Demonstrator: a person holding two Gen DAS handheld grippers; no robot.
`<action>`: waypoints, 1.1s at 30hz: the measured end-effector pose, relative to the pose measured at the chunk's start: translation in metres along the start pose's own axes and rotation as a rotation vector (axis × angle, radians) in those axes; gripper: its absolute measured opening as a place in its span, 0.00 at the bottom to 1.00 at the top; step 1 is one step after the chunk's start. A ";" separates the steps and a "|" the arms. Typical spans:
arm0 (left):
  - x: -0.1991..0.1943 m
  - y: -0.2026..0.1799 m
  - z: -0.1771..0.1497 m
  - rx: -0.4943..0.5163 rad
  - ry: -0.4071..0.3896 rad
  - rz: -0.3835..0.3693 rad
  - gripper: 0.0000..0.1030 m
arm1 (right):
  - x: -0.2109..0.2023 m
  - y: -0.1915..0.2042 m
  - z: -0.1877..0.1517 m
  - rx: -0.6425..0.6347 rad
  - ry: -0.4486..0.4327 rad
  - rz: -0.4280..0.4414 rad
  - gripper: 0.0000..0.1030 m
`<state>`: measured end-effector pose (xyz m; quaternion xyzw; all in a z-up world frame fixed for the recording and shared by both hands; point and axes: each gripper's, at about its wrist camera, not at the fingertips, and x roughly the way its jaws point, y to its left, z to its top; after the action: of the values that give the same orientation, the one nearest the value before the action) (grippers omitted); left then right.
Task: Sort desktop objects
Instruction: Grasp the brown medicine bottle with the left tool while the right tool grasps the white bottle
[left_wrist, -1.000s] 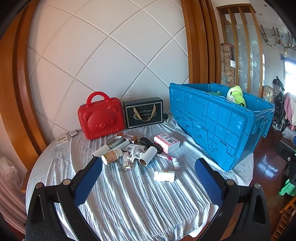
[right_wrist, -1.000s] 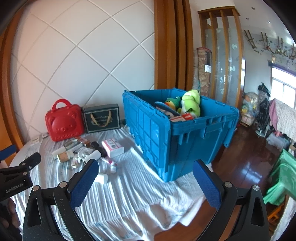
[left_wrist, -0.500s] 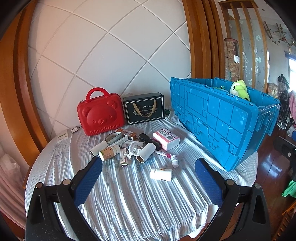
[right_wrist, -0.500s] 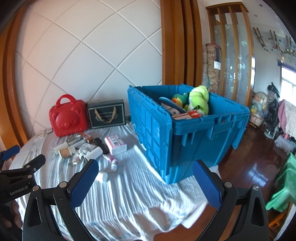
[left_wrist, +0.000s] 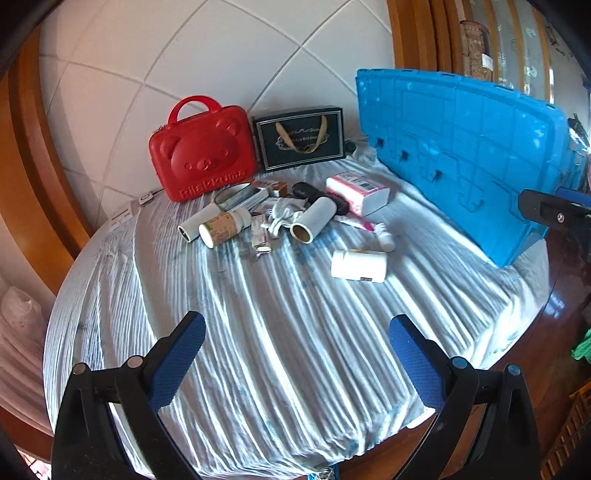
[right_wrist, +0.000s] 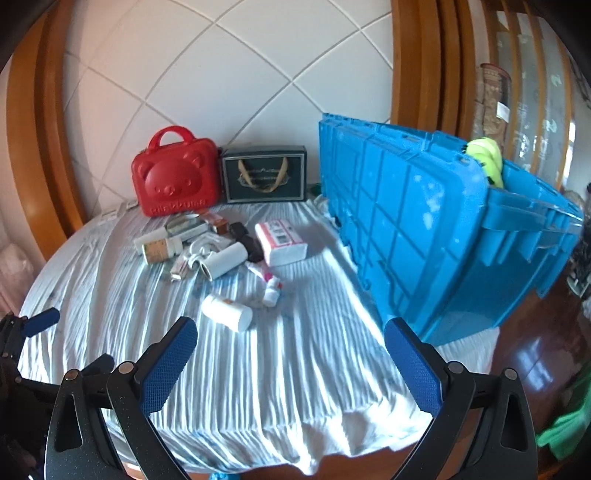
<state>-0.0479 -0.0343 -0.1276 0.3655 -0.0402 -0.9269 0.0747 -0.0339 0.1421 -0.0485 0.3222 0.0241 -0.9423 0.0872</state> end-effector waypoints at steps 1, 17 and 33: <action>0.010 0.007 0.003 -0.002 0.004 0.008 0.99 | 0.012 0.004 0.003 0.001 0.017 0.012 1.00; 0.148 0.086 0.067 0.122 0.055 -0.057 0.99 | 0.158 0.072 0.020 -0.124 0.222 0.128 0.99; 0.266 0.117 0.118 0.390 0.159 -0.244 0.99 | 0.276 0.089 -0.010 -0.510 0.490 0.284 0.70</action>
<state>-0.3080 -0.1919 -0.2053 0.4471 -0.1683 -0.8720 -0.1068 -0.2265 0.0140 -0.2245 0.5058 0.2333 -0.7797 0.2859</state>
